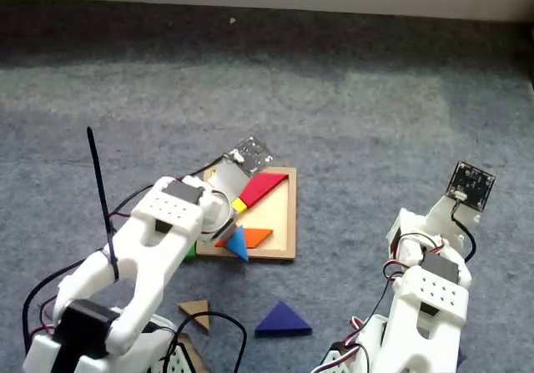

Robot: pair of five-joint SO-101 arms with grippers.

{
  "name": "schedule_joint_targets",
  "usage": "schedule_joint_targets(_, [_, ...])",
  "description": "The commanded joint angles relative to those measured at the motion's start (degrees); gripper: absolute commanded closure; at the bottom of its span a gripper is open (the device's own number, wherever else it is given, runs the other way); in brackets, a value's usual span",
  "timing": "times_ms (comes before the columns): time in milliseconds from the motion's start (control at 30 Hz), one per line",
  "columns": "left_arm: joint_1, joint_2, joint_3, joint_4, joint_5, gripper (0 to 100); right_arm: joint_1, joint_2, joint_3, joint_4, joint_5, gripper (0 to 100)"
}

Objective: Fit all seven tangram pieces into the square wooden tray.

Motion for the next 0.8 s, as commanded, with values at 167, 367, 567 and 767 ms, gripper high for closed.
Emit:
schedule_joint_targets(167, [2.07,10.86,-15.08,-0.7,0.62,83,-1.19,-1.27,-0.31,-1.54,1.41,91.8])
schedule_joint_targets(367, [6.46,13.49,-20.18,5.54,0.62,83,-1.19,-1.27,-0.4,-1.54,1.49,91.8])
schedule_joint_targets(567, [7.34,8.22,-25.54,16.97,1.85,83,-1.19,-1.27,-0.4,-1.54,1.49,91.8])
schedule_joint_targets(767, [7.96,-0.75,-20.88,22.07,5.71,83,-1.01,-1.27,-0.4,-1.54,1.49,91.8])
